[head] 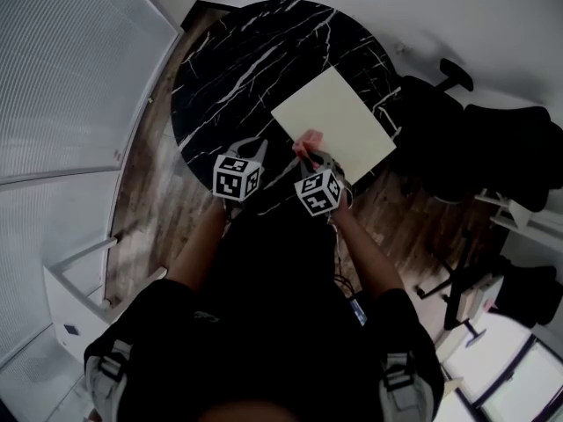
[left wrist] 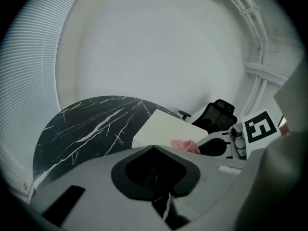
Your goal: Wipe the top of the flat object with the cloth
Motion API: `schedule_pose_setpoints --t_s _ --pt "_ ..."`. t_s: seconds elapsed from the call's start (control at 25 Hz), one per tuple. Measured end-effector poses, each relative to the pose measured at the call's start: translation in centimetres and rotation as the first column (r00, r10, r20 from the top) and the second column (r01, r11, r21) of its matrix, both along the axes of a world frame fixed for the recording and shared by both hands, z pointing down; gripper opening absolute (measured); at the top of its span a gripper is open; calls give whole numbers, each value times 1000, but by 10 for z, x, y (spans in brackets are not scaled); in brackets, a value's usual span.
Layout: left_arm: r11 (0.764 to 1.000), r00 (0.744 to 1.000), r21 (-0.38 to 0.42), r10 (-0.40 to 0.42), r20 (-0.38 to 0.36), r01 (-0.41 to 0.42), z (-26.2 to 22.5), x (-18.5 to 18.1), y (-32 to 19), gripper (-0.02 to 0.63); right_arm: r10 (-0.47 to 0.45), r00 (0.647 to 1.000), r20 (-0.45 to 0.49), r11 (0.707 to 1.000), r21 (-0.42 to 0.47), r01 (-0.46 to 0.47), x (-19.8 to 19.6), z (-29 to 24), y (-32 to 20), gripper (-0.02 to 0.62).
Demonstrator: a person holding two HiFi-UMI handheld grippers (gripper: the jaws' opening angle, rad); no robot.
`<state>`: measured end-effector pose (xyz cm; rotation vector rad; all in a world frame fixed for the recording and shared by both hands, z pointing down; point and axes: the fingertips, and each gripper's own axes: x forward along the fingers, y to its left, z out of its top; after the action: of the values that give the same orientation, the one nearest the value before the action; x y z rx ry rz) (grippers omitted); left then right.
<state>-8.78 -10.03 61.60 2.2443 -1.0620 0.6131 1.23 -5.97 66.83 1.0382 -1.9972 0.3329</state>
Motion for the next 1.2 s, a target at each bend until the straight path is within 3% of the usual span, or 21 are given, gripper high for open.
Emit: schedule_pose_setpoints --t_s 0.32,0.6,1.2 --pt "998 995 54 36 -90 -31 -28 22 -13 0 127 992 16 974 187 -128 18 -78 -25 17" --pt "998 993 60 39 -112 -33 -32 48 -19 0 153 988 -1 958 244 -148 57 -111 -56 17" --pt "987 987 18 -158 -41 159 -17 71 -66 0 -5 1000 29 977 215 -2 104 -97 -142 17"
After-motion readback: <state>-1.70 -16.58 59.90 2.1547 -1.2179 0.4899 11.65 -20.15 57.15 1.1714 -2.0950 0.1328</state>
